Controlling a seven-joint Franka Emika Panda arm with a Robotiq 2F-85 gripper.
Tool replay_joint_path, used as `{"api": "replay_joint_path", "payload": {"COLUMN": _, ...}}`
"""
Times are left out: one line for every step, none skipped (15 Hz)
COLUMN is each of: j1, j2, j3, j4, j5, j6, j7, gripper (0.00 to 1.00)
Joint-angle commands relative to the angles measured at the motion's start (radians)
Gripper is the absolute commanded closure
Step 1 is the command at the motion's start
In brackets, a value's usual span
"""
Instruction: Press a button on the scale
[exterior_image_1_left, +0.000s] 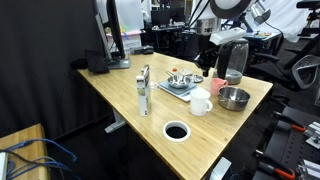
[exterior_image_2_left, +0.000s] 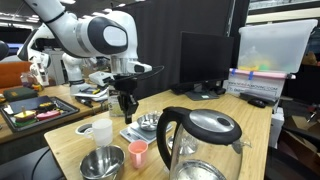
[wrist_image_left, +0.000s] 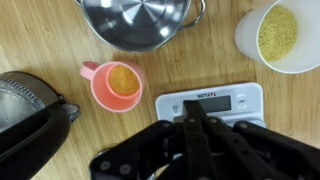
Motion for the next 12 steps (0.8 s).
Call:
{"api": "replay_joint_path", "payload": {"j1": -0.001, "j2": 0.004, "j3": -0.02, "j4": 0.004, "j5": 0.002, "j6": 0.035, "j7": -0.012, "gripper": 1.0}}
{"api": "replay_joint_path", "payload": {"j1": -0.003, "j2": 0.009, "j3": -0.025, "j4": 0.007, "j5": 0.011, "j6": 0.036, "j7": -0.015, "gripper": 1.0}}
{"api": "replay_joint_path", "payload": {"j1": -0.006, "j2": 0.017, "j3": -0.032, "j4": 0.013, "j5": 0.018, "j6": 0.035, "j7": -0.019, "gripper": 1.0}}
{"api": "replay_joint_path", "payload": {"j1": -0.008, "j2": 0.025, "j3": -0.037, "j4": 0.017, "j5": 0.02, "j6": 0.034, "j7": -0.022, "gripper": 1.0}}
{"api": "replay_joint_path", "payload": {"j1": -0.009, "j2": 0.038, "j3": -0.044, "j4": 0.023, "j5": 0.017, "j6": 0.03, "j7": -0.03, "gripper": 1.0}}
{"api": "replay_joint_path", "payload": {"j1": -0.01, "j2": 0.048, "j3": -0.049, "j4": 0.026, "j5": 0.02, "j6": 0.029, "j7": -0.039, "gripper": 1.0}}
{"api": "replay_joint_path", "payload": {"j1": -0.011, "j2": 0.063, "j3": -0.054, "j4": 0.031, "j5": 0.026, "j6": 0.026, "j7": -0.052, "gripper": 1.0}}
{"api": "replay_joint_path", "payload": {"j1": -0.011, "j2": 0.083, "j3": -0.058, "j4": 0.042, "j5": 0.035, "j6": 0.021, "j7": -0.067, "gripper": 1.0}}
{"api": "replay_joint_path", "payload": {"j1": -0.011, "j2": 0.102, "j3": -0.061, "j4": 0.053, "j5": 0.038, "j6": 0.017, "j7": -0.074, "gripper": 1.0}}
{"api": "replay_joint_path", "payload": {"j1": -0.011, "j2": 0.12, "j3": -0.065, "j4": 0.065, "j5": 0.041, "j6": 0.013, "j7": -0.08, "gripper": 1.0}}
{"api": "replay_joint_path", "payload": {"j1": -0.01, "j2": 0.14, "j3": -0.068, "j4": 0.08, "j5": 0.044, "j6": 0.01, "j7": -0.089, "gripper": 1.0}}
{"api": "replay_joint_path", "payload": {"j1": -0.01, "j2": 0.157, "j3": -0.071, "j4": 0.094, "j5": 0.047, "j6": 0.007, "j7": -0.095, "gripper": 1.0}}
